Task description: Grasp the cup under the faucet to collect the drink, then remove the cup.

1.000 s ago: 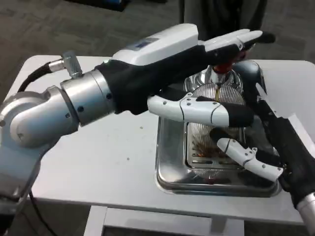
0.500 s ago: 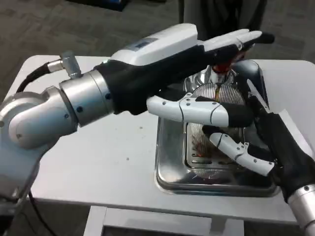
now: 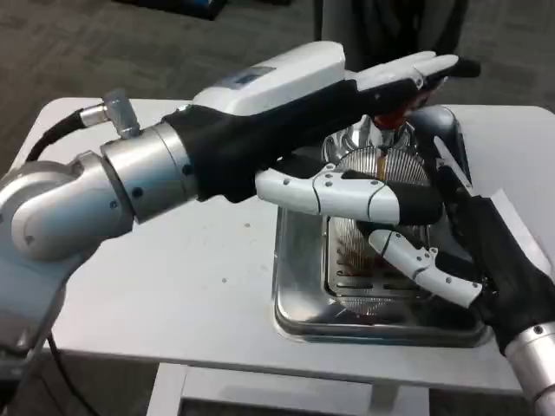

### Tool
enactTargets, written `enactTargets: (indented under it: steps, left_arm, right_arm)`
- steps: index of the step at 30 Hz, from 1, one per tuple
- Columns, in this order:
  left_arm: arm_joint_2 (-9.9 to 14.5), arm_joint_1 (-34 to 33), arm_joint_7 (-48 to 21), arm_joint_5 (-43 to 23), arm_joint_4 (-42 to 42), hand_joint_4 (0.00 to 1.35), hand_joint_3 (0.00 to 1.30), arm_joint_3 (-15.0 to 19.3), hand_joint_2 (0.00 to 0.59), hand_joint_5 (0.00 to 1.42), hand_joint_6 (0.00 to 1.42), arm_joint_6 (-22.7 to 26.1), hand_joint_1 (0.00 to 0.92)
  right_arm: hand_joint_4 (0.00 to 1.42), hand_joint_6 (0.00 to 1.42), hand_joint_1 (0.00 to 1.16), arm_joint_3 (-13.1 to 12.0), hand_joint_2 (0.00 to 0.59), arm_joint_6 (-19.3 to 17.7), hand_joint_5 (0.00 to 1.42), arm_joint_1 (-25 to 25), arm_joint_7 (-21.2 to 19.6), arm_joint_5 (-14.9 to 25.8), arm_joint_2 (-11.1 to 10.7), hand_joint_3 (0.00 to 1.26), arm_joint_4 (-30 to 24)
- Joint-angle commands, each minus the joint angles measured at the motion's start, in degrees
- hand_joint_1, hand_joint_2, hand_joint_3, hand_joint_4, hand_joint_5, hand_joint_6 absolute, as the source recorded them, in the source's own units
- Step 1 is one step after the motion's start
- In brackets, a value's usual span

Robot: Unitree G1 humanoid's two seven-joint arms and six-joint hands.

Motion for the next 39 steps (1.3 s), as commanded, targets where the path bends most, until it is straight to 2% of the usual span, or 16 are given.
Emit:
enactTargets:
  steps: [1,28,39]
  left_arm:
    - [1.77,3.44,-3.07,2.01,1.74,0.0,0.06,-1.56,0.073,0.13,0.12,1.59,0.0]
    - [1.17,2.6,-3.0,1.39,1.83,0.0,0.06,-1.72,0.078,0.13,0.13,1.86,0.0]
    - [-0.32,2.92,-2.2,-2.55,1.91,0.0,0.06,-0.3,0.078,0.14,0.14,4.86,0.0]
  right_arm:
    - [0.01,0.16,0.54,0.41,0.267,-1.01,0.07,-0.02,-0.38,0.39,0.48,0.01,0.35]
    - [0.01,0.16,0.54,0.21,0.267,-1.1,0.07,-0.52,-0.61,0.71,0.52,0.02,0.83]
    - [0.01,0.16,0.54,-0.15,0.267,-1.19,0.08,0.1,-0.6,0.96,0.43,0.02,0.3]
